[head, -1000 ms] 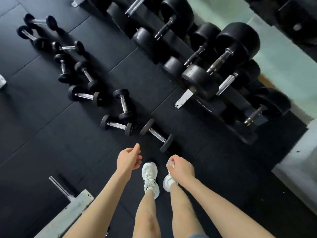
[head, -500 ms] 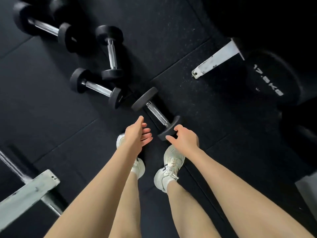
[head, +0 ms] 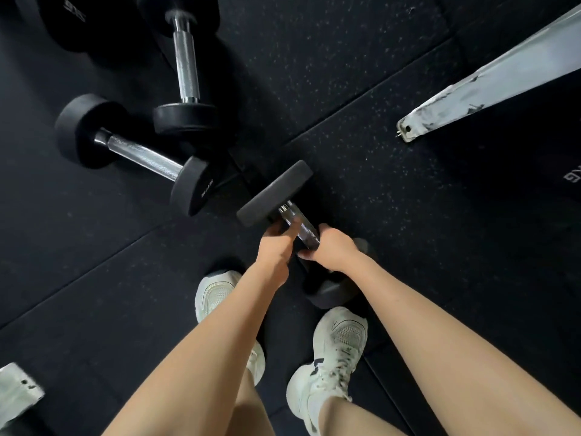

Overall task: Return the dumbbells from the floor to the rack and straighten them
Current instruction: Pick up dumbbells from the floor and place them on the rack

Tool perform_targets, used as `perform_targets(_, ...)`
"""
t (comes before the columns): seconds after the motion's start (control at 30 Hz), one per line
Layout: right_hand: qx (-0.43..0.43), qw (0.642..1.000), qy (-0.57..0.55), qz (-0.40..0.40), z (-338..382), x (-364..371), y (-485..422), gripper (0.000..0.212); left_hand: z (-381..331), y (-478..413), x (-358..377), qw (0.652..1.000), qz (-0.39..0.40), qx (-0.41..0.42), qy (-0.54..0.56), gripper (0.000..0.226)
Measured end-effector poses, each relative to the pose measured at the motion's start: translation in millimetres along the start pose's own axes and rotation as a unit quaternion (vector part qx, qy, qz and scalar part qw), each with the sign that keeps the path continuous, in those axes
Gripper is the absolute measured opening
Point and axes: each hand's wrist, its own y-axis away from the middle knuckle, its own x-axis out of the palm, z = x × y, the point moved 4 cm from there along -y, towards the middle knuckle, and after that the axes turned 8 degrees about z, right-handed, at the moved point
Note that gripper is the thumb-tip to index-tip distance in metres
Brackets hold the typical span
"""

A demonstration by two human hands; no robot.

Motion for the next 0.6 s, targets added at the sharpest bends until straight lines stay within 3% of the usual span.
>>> perform_targets(0.1, -0.005, 0.996, -0.093, 0.005, -4, 1, -10, 0.055, 4, -7, 9, 0.997, 0.006, 0.000, 0.071, 0.035)
perform_targets(0.23, 0.005, 0.996, -0.084, -0.016, -4, 3, -4, 0.060, 3, 0, 15, 0.991, -0.022, -0.010, 0.129, 0.037)
perform_targets(0.6, 0.025, 0.991, -0.130, 0.004, 2, 29, 104, 0.048, 4, 109, 5, 0.997, -0.056, -0.025, 0.043, 0.032)
